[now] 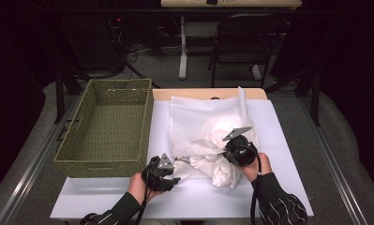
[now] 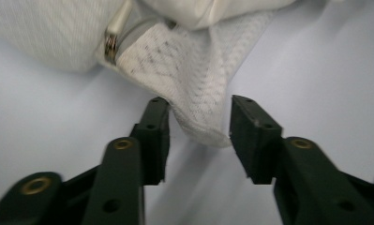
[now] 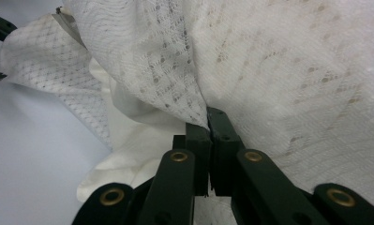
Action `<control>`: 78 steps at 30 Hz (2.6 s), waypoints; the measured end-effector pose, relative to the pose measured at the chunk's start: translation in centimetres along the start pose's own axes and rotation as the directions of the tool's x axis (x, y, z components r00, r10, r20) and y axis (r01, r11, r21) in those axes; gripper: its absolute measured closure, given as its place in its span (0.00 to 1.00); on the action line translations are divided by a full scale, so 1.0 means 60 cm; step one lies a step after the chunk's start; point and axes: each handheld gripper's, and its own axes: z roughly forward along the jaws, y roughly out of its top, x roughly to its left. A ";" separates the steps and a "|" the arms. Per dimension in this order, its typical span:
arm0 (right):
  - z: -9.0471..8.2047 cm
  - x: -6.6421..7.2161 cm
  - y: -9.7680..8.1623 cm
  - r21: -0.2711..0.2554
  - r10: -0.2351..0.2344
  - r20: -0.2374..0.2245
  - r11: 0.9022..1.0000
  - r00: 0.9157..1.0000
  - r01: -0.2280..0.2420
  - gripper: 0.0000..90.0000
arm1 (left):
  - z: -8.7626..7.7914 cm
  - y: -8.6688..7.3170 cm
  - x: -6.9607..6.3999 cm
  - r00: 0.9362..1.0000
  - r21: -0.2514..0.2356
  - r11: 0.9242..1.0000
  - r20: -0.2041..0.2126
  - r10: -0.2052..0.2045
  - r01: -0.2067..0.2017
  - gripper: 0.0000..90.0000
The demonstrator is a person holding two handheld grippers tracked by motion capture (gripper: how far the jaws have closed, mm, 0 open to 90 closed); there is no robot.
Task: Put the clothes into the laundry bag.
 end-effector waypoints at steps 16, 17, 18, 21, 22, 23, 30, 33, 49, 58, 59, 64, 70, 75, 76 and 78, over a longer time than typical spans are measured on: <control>-0.003 -0.005 0.001 -0.005 0.006 -0.003 1.000 1.000 -0.006 0.98 | -0.022 0.003 0.010 0.999 -0.021 1.000 -0.050 -0.009 0.008 0.41; -0.003 -0.005 0.001 -0.005 0.007 -0.004 1.000 1.000 -0.007 0.98 | -0.023 0.008 0.006 0.999 -0.027 1.000 -0.043 0.002 -0.003 0.40; -0.002 -0.004 0.002 -0.003 0.009 -0.005 1.000 1.000 -0.009 0.98 | -0.022 0.013 0.000 1.000 -0.033 0.999 -0.027 0.014 -0.015 0.40; -0.001 -0.003 0.003 -0.004 0.005 -0.005 1.000 1.000 -0.005 0.98 | -0.005 0.033 -0.020 0.998 -0.031 0.998 0.010 0.060 -0.060 0.41; -0.001 -0.003 0.003 -0.004 0.007 -0.005 1.000 1.000 -0.007 0.98 | 0.005 0.038 -0.026 0.997 -0.021 0.997 0.017 0.070 -0.070 0.42; -0.001 -0.003 0.002 -0.003 0.008 -0.005 1.000 1.000 -0.008 0.98 | 0.016 0.043 -0.029 0.996 0.002 0.996 0.017 0.090 -0.090 0.44; -0.003 -0.005 0.001 -0.006 0.008 -0.008 1.000 1.000 -0.008 0.98 | 0.087 0.049 -0.022 0.998 0.070 0.995 -0.008 0.069 -0.069 0.53; -0.002 -0.005 0.000 -0.005 0.007 -0.008 1.000 1.000 -0.007 0.98 | 0.094 0.047 -0.016 0.999 0.039 0.998 0.021 0.042 -0.043 0.63; 0.002 -0.005 -0.002 0.012 -0.010 0.043 1.000 0.999 0.009 0.98 | 0.065 0.026 -0.025 0.985 0.026 0.993 0.133 0.110 -0.115 1.00; 0.000 -0.002 0.000 0.004 -0.012 0.045 1.000 0.999 0.012 0.98 | 0.049 0.018 -0.022 0.980 0.025 0.992 0.162 0.115 -0.121 0.88; 0.000 -0.002 0.001 0.004 -0.015 0.045 1.000 0.999 0.014 0.98 | 0.051 0.025 -0.026 0.979 0.023 0.992 0.164 0.121 -0.127 0.77; -0.005 -0.003 0.003 -0.006 -0.008 0.036 1.000 0.999 0.008 0.98 | 0.076 0.048 -0.049 0.980 0.016 0.989 0.138 0.146 -0.150 0.55; -0.008 -0.007 -0.001 -0.011 0.001 0.026 1.000 1.000 0.000 0.98 | 0.103 0.048 -0.049 0.987 -0.018 0.993 0.108 0.120 -0.119 0.79; -0.007 -0.009 -0.001 -0.011 -0.002 0.025 1.000 1.000 0.003 0.98 | 0.097 0.043 -0.055 0.981 -0.016 0.990 0.131 0.143 -0.142 0.99; -0.008 -0.009 -0.001 -0.010 -0.004 0.027 1.000 1.000 0.004 0.98 | 0.095 0.042 -0.056 0.979 -0.012 0.989 0.138 0.149 -0.149 0.99; -0.008 -0.010 -0.002 -0.008 -0.006 0.030 1.000 1.000 0.006 0.98 | 0.088 0.036 -0.058 0.971 -0.006 0.986 0.172 0.167 -0.169 0.99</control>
